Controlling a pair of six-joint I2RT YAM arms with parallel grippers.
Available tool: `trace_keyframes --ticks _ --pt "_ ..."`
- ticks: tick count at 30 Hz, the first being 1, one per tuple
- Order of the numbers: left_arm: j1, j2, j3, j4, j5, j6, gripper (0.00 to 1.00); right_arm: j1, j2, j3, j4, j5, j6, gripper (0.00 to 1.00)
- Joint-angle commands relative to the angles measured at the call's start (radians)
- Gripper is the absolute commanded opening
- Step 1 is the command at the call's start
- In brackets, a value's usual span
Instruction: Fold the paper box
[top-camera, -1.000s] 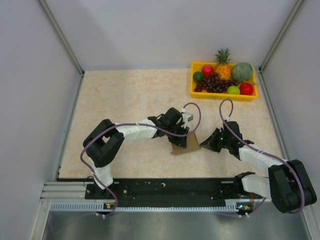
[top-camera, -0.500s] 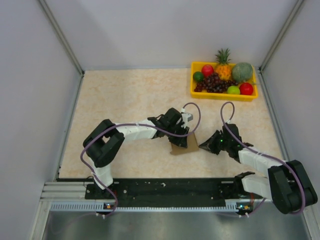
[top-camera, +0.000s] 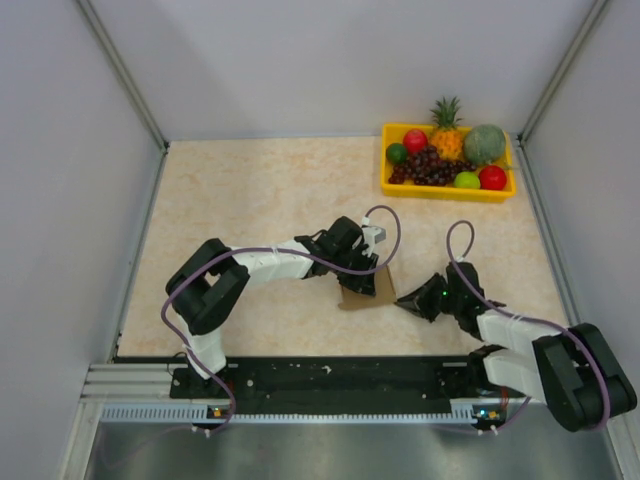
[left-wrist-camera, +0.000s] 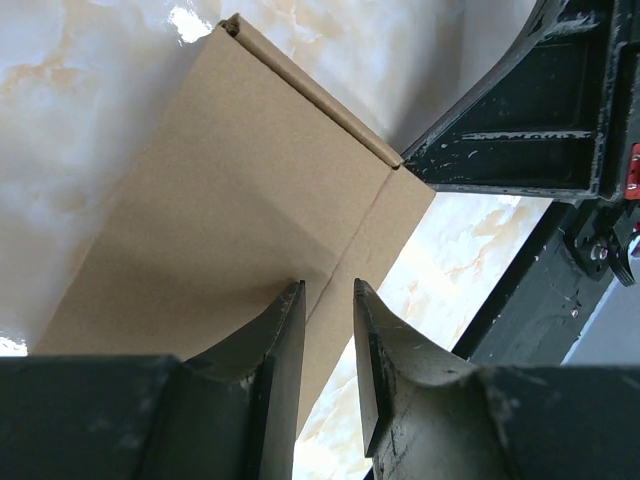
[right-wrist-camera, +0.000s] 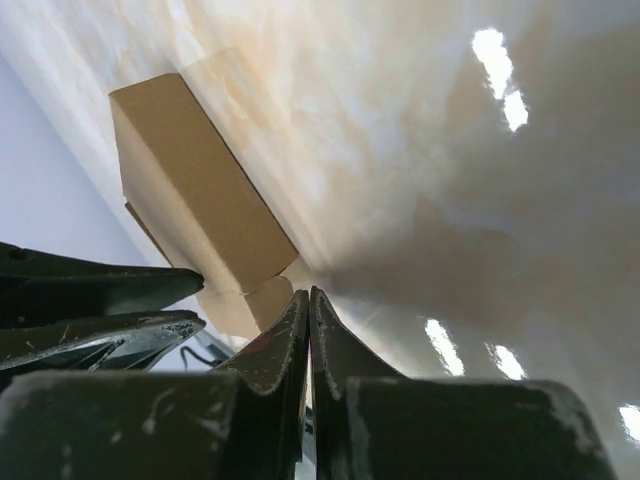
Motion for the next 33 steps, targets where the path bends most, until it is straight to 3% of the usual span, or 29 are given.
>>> trace_keyframes --ticks 1,3,10,11,13,14,16,21,33 --pt "-0.002 0.011 -0.026 -0.002 -0.005 0.001 0.31 0.016 -0.074 0.152 -0.24 0.086 -0.18 0.0" --pt "-0.004 0.013 -0.03 -0.002 -0.003 0.002 0.31 0.014 -0.105 0.157 -0.303 0.119 -0.234 0.0" --pt "-0.002 0.014 -0.023 -0.013 0.0 0.011 0.31 0.016 -0.241 0.16 -0.436 0.024 -0.419 0.04" --pt "-0.004 0.014 -0.02 -0.011 0.001 0.011 0.32 0.016 -0.261 0.181 -0.467 0.022 -0.452 0.18" --pt "-0.004 0.014 -0.02 -0.01 0.003 0.011 0.31 0.016 -0.309 0.227 -0.502 0.053 -0.51 0.28" --pt "-0.002 0.014 -0.017 -0.01 0.003 0.011 0.32 0.016 -0.31 0.241 -0.516 0.059 -0.534 0.42" --pt "-0.004 0.021 -0.014 -0.011 0.004 0.011 0.31 0.017 -0.26 0.258 -0.495 0.048 -0.6 0.48" --pt "-0.004 0.021 -0.014 -0.01 0.009 0.01 0.32 0.029 -0.114 0.274 -0.291 -0.008 -0.639 0.41" --pt "-0.004 0.011 -0.004 -0.019 0.012 0.013 0.34 0.034 0.004 0.237 -0.16 -0.07 -0.604 0.31"
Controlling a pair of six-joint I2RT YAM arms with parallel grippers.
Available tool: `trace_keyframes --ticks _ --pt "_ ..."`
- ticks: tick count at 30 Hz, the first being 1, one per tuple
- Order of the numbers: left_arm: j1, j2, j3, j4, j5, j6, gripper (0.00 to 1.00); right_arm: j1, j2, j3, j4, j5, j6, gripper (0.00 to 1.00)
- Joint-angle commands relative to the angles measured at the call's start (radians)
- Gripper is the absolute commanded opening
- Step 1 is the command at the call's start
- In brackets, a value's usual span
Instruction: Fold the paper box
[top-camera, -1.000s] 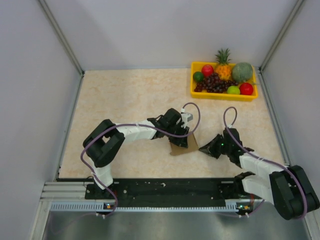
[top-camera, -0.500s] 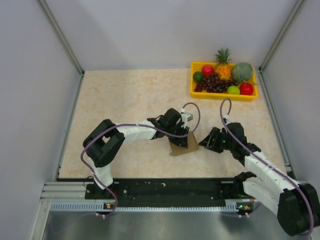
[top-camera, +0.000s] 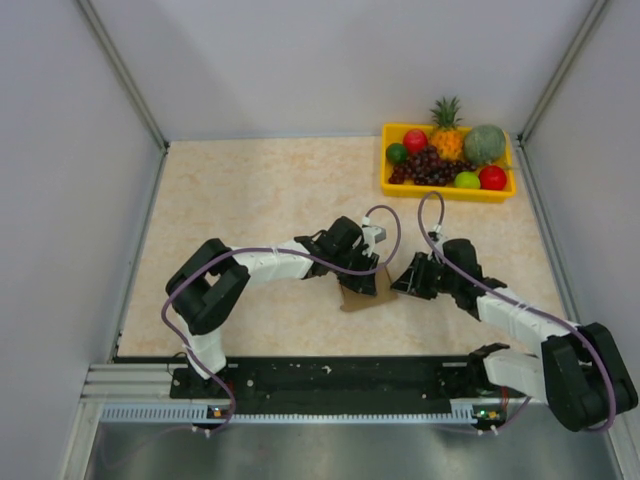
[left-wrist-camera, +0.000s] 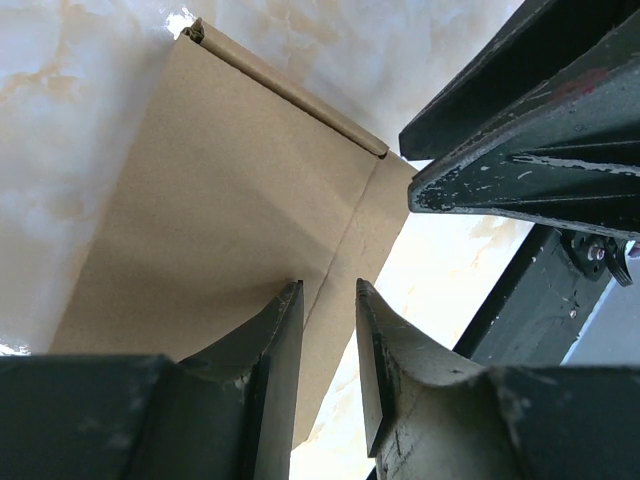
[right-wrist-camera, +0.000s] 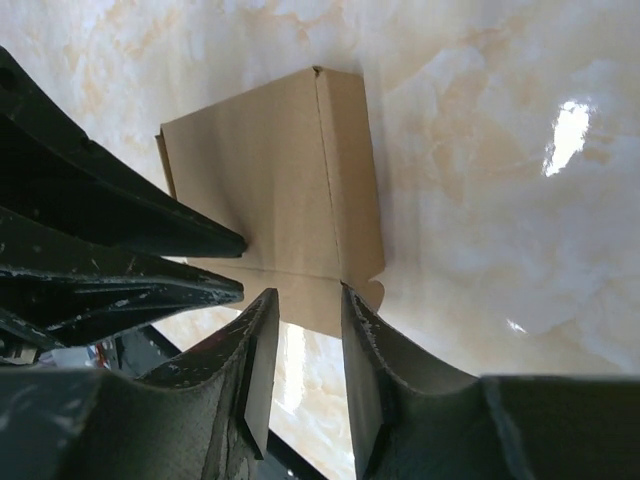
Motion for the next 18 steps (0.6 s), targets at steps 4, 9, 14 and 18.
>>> trace_keyframes --ticks 4,9,14,18 --pt "-0.005 0.005 0.01 -0.048 0.006 0.015 0.34 0.012 0.056 -0.009 0.082 -0.021 0.001 0.28" --pt "-0.005 0.002 0.012 -0.05 0.01 0.016 0.35 0.018 0.003 0.001 -0.029 0.047 -0.037 0.32" --pt "-0.005 0.005 0.007 -0.044 0.012 0.015 0.35 0.019 -0.035 -0.006 -0.06 0.058 -0.057 0.36" --pt "-0.005 0.003 0.007 -0.042 0.013 0.015 0.35 0.022 0.012 -0.026 0.043 0.004 -0.031 0.34"
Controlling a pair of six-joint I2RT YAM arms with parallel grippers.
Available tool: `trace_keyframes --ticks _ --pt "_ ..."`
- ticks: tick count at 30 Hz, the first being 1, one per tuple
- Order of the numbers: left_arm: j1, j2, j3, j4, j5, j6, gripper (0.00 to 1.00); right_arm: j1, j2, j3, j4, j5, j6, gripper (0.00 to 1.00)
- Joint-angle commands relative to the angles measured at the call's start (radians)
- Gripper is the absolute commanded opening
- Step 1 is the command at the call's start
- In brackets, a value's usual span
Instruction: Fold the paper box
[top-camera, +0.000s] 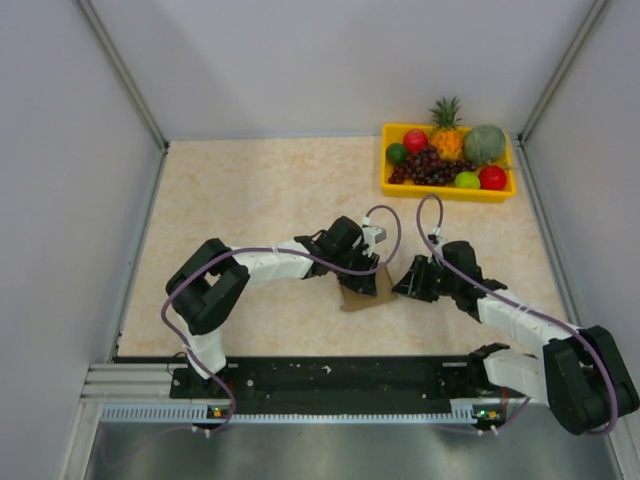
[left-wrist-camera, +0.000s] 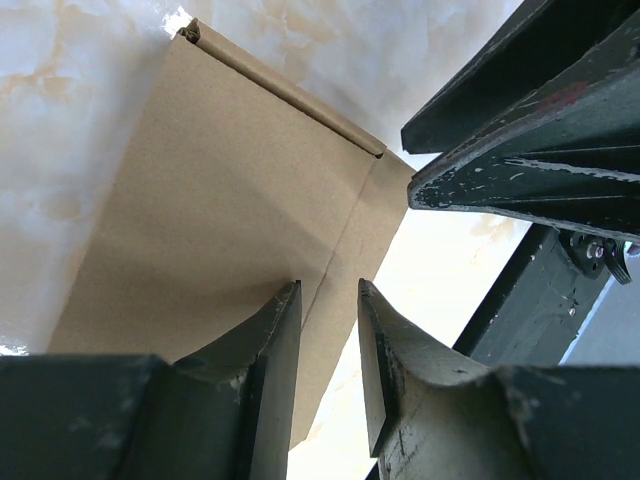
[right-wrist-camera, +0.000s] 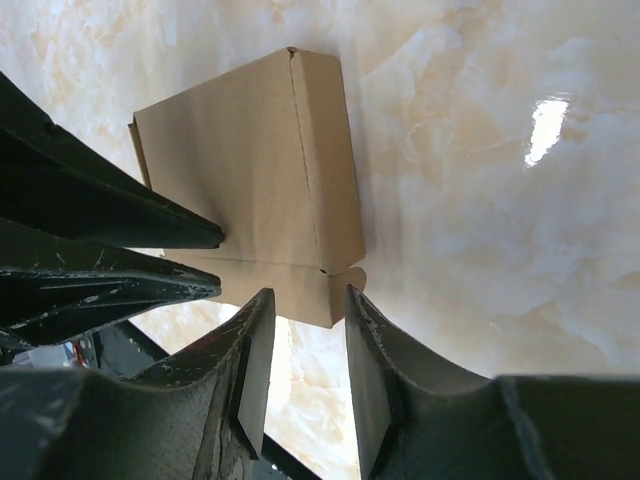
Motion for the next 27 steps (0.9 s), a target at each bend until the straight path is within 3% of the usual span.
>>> trace_keyframes --ticks 1,7,14,27 --pt "-0.005 0.003 0.006 -0.042 0.008 0.01 0.35 0.015 0.032 -0.025 0.088 -0.028 -0.002 0.32" --pt "-0.006 -0.001 0.008 -0.044 0.011 0.009 0.35 0.017 0.065 -0.04 0.125 -0.043 0.03 0.29" --pt "-0.005 -0.035 0.011 -0.05 0.005 0.015 0.42 0.017 0.068 -0.034 0.129 -0.012 0.032 0.26" --pt "0.0 -0.144 0.092 -0.171 -0.009 0.045 0.46 0.018 0.132 -0.016 0.145 -0.046 -0.005 0.2"
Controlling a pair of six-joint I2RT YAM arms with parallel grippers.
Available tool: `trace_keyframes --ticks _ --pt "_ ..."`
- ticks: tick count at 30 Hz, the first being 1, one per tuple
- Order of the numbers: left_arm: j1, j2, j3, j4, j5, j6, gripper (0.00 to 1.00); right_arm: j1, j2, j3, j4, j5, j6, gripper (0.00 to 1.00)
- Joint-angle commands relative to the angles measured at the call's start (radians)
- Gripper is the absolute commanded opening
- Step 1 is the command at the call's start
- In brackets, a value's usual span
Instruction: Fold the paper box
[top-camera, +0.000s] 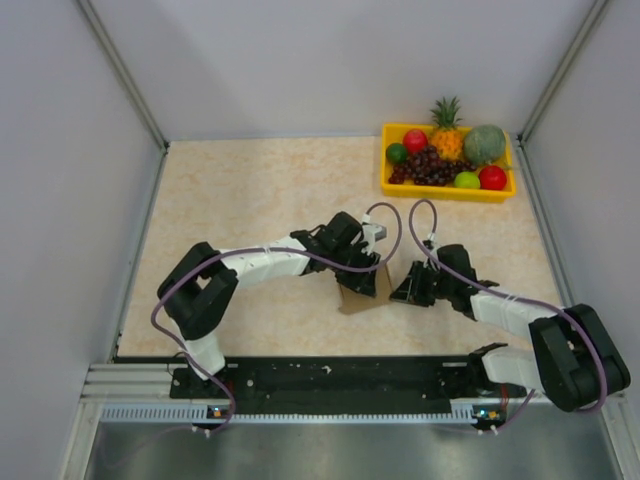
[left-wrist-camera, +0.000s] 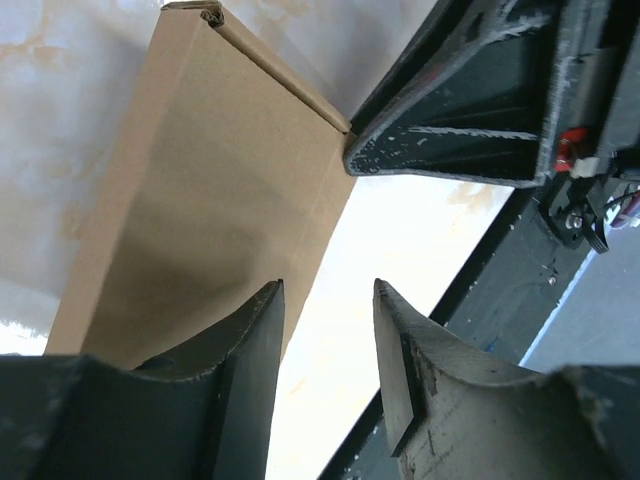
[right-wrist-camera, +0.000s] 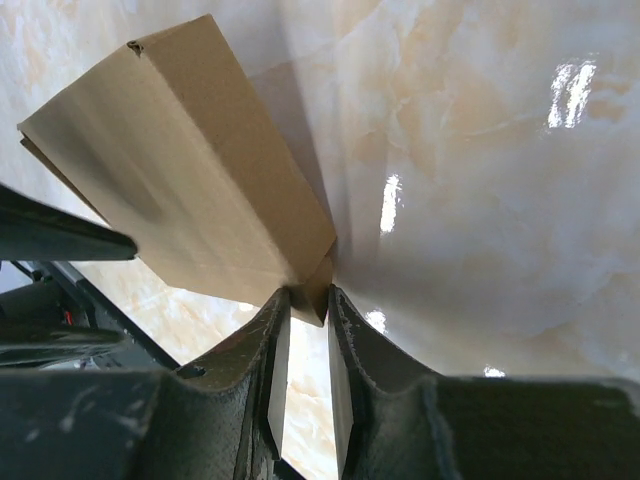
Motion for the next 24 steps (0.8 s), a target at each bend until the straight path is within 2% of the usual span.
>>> trace_keyframes --ticks 1,8,11,14,16,23,24 --pt "0.0 -0.117 0.042 -0.05 -0.022 0.023 0.47 0.01 0.004 0.028 0.022 -0.001 -0.029 0.2" --pt "0.005 -0.271 -0.038 -0.117 -0.077 -0.006 0.49 0.012 0.001 0.065 -0.016 -0.009 -0.031 0.24" --pt "0.005 -0.339 -0.136 -0.117 -0.123 -0.067 0.51 0.012 0.001 0.084 -0.032 -0.011 -0.032 0.25" --pt "0.005 -0.41 -0.289 -0.062 -0.168 -0.165 0.52 0.01 0.009 0.097 -0.045 -0.014 -0.031 0.26" --pt "0.005 -0.438 -0.337 -0.009 -0.215 -0.264 0.51 0.01 0.023 0.105 -0.045 -0.015 -0.031 0.26" --pt "0.005 -0.364 -0.35 -0.013 -0.306 -0.508 0.53 0.012 0.044 0.125 -0.055 -0.018 -0.039 0.26" --pt "0.003 -0.361 -0.354 0.002 -0.303 -0.522 0.5 0.01 0.046 0.128 -0.067 -0.018 -0.045 0.26"
